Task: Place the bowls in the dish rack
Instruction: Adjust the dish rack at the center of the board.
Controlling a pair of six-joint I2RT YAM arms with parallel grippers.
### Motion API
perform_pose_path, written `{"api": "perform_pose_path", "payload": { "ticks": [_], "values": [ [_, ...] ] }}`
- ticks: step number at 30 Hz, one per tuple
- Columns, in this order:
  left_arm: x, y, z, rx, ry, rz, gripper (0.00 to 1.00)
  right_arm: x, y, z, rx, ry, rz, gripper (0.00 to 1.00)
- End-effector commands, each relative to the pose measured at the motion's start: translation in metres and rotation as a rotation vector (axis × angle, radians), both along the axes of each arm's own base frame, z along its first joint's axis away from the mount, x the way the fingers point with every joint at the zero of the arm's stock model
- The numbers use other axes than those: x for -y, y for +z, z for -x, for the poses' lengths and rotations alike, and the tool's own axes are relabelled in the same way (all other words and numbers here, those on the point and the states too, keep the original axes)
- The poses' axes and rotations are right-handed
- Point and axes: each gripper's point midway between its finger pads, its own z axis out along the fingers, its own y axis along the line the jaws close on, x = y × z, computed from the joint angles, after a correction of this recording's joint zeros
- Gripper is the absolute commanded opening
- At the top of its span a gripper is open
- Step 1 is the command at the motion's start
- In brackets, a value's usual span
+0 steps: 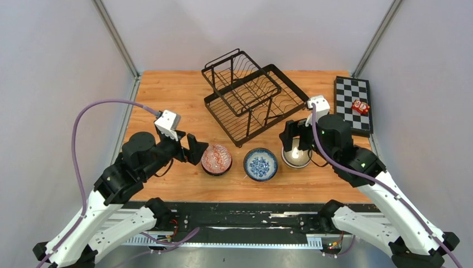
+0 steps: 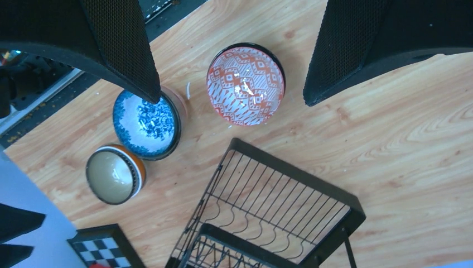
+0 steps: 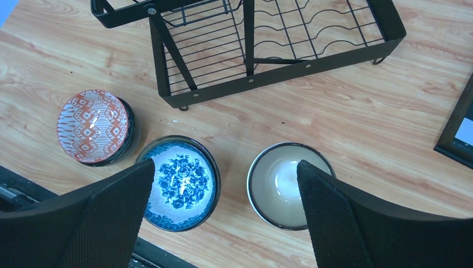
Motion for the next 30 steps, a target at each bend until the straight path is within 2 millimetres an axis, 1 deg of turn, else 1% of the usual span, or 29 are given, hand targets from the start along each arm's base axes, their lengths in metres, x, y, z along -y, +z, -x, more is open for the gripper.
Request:
{"api": "perform_pose_path", "payload": {
  "ticks": [1,7,11,13,15,19,21,25,30],
  "values": [
    [0.005,0.002,0.007,0.027,-0.050,0.022,1.00,0.003,0.000,0.010,-0.034,-0.011,-0.020,1.00],
    [-0.002,0.003,0.008,0.051,-0.045,-0.005,1.00,0.002,0.007,0.012,0.000,0.045,0.013,1.00],
    [-0.006,0.000,0.008,0.069,-0.031,-0.005,1.00,0.001,0.012,0.013,0.030,0.090,0.053,1.00],
    [-0.008,-0.002,0.008,0.072,-0.022,-0.008,1.00,-0.006,0.017,0.015,0.052,0.157,0.078,1.00],
    [-0.011,-0.004,0.007,0.071,-0.006,-0.012,1.00,-0.011,0.023,0.017,0.076,0.217,0.098,1.00],
    [-0.018,-0.010,0.007,0.055,0.033,-0.019,1.00,-0.015,0.036,0.013,0.125,0.272,0.160,0.99],
    [-0.022,-0.016,0.008,0.037,0.049,-0.035,1.00,-0.016,0.044,0.008,0.161,0.292,0.195,0.98],
    [-0.028,-0.030,0.009,0.013,0.069,-0.054,1.00,-0.027,0.057,0.006,0.231,0.377,0.231,0.94],
    [-0.031,-0.036,0.008,0.007,0.084,-0.062,1.00,-0.049,0.068,0.000,0.316,0.506,0.264,0.91]
  ]
}}
